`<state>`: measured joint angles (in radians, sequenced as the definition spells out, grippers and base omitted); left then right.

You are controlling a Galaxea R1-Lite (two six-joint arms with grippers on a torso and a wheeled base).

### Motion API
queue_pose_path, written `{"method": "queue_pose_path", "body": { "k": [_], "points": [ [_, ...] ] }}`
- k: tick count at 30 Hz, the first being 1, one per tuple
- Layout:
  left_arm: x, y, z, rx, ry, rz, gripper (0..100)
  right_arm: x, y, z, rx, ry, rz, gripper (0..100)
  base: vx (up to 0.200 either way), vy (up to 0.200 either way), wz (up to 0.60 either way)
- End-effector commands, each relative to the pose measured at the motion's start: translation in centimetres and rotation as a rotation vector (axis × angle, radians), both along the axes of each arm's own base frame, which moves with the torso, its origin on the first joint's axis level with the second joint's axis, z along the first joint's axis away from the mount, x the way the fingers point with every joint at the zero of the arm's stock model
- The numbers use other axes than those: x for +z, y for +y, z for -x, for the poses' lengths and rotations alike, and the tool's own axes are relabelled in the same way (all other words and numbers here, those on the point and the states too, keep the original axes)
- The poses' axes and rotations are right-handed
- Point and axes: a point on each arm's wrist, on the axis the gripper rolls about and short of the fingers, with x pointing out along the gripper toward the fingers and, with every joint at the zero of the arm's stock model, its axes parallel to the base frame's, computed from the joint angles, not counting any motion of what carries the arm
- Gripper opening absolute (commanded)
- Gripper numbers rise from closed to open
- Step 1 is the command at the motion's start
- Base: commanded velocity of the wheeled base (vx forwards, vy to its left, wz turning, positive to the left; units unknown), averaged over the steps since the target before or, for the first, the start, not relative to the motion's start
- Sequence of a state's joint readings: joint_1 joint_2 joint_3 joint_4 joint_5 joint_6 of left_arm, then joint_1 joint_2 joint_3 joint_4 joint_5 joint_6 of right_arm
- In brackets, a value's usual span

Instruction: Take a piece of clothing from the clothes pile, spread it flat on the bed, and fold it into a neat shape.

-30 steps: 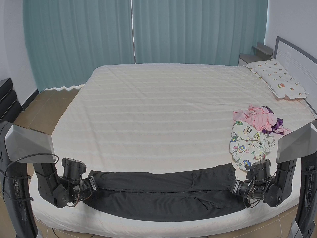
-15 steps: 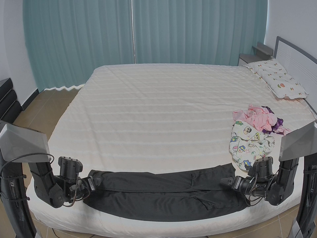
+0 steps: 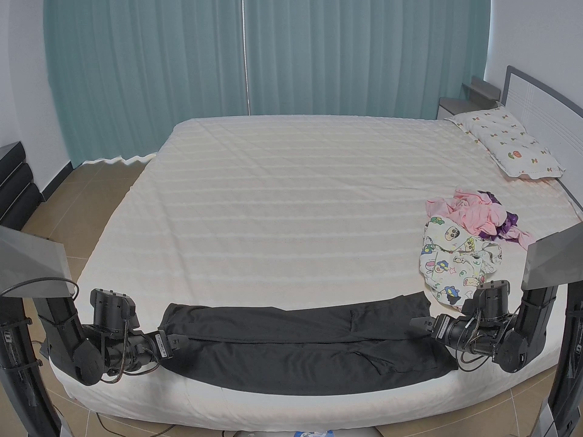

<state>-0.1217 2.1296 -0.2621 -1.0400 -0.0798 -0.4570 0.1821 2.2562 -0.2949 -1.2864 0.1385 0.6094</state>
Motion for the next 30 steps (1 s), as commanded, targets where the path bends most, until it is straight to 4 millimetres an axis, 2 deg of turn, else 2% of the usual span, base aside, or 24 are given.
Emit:
{"method": "queue_pose_path", "body": {
  "k": [1, 6, 12, 21, 30],
  "points": [
    [-1.1, 0.1, -0.3, 0.005, 0.030, 0.005, 100, -0.1, 0.0, 0.0, 0.004, 0.003, -0.002, 100, 0.000, 0.000, 0.00],
    [-2.1, 0.6, -1.1, 0.024, 0.040, 0.010, 100, -0.4, 0.1, 0.0, 0.007, 0.012, 0.000, 100, 0.000, 0.000, 0.00],
    [-2.7, 1.4, -3.2, 0.061, 0.003, 0.024, 100, -0.6, 0.3, -0.1, 0.012, 0.017, 0.001, 100, 0.000, 0.000, 0.00],
    [-2.3, 2.0, -4.2, -0.009, -0.067, 0.068, 100, -0.8, 0.4, -0.1, 0.017, 0.021, 0.003, 100, 0.000, 0.000, 0.00],
    [-3.8, 2.1, -4.5, -0.039, -0.112, 0.032, 100, -1.0, 0.5, -0.1, 0.021, 0.027, 0.003, 100, 0.000, 0.000, 0.00]
  ]
}}
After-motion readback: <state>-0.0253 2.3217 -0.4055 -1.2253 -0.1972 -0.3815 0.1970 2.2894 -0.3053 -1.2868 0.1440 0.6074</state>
